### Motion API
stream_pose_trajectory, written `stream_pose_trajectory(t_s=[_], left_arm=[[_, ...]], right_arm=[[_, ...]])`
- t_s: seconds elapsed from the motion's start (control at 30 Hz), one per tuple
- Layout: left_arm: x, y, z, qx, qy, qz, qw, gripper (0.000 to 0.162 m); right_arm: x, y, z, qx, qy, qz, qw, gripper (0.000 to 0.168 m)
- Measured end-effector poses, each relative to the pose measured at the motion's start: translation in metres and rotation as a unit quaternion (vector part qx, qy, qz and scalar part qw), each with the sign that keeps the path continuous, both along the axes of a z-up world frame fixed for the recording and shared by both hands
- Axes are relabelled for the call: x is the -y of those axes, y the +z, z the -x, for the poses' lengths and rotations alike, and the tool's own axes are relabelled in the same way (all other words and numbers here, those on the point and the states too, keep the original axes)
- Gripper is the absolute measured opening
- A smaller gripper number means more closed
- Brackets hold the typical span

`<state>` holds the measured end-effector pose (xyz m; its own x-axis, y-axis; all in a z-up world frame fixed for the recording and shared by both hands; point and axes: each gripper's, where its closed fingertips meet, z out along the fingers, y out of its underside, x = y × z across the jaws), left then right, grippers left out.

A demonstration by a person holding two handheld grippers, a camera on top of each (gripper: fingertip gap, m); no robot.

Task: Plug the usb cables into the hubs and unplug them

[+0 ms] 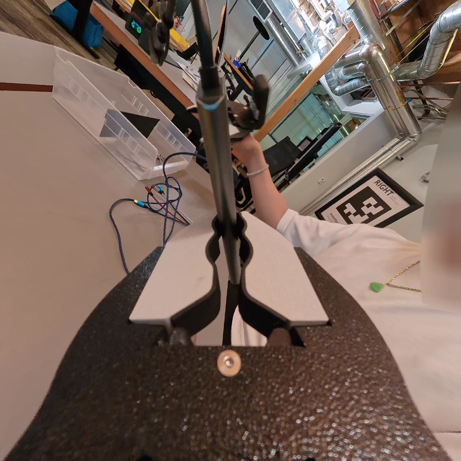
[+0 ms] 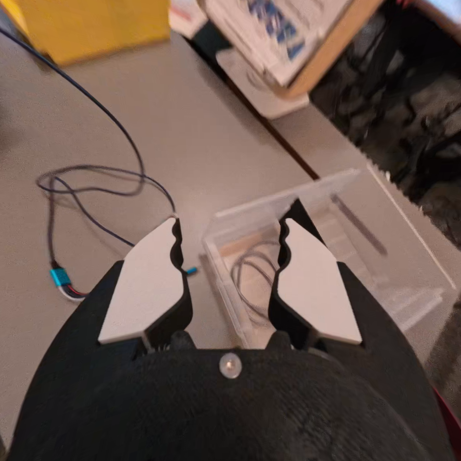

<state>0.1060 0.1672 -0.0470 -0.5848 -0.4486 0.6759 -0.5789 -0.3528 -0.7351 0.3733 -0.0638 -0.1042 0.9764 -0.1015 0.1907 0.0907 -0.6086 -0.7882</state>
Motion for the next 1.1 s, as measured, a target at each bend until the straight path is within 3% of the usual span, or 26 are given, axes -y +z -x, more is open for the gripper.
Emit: stream_pose_trajectory(t_s=[0.07, 0.17, 0.27, 0.33, 0.43, 0.6, 0.97, 1.1], left_arm=[[0.009, -0.007, -0.004, -0.01, -0.007, 0.004, 1.0, 0.01], [0.026, -0.02, -0.015, -0.04, -0.02, 0.024, 0.999, 0.01], [0.05, -0.035, -0.023, -0.073, -0.052, 0.07, 0.994, 0.01], [0.066, -0.048, -0.027, -0.1, -0.076, 0.098, 0.987, 0.01], [0.089, -0.072, -0.027, -0.137, -0.112, 0.106, 0.978, 0.01], [0.109, -0.091, -0.021, -0.16, -0.149, 0.11, 0.97, 0.01], [0.118, -0.101, -0.015, -0.169, -0.197, 0.156, 0.953, 0.01], [0.12, -0.107, -0.015, -0.178, -0.199, 0.158, 0.951, 0.01]], right_arm=[[-0.02, 0.029, 0.052, 0.044, 0.052, -0.074, 0.995, 0.067], [-0.054, 0.044, 0.135, 0.142, 0.141, -0.139, 0.97, 0.06], [-0.088, 0.039, 0.188, 0.216, 0.192, -0.185, 0.939, 0.047], [-0.107, 0.02, 0.201, 0.241, 0.223, -0.17, 0.929, 0.037], [-0.125, -0.004, 0.206, 0.223, 0.251, -0.159, 0.929, 0.024], [-0.129, -0.034, 0.215, 0.158, 0.293, -0.129, 0.934, 0.024], [-0.121, -0.036, 0.232, 0.029, 0.321, -0.223, 0.92, 0.016], [-0.123, -0.042, 0.233, 0.02, 0.323, -0.218, 0.921, 0.014]])
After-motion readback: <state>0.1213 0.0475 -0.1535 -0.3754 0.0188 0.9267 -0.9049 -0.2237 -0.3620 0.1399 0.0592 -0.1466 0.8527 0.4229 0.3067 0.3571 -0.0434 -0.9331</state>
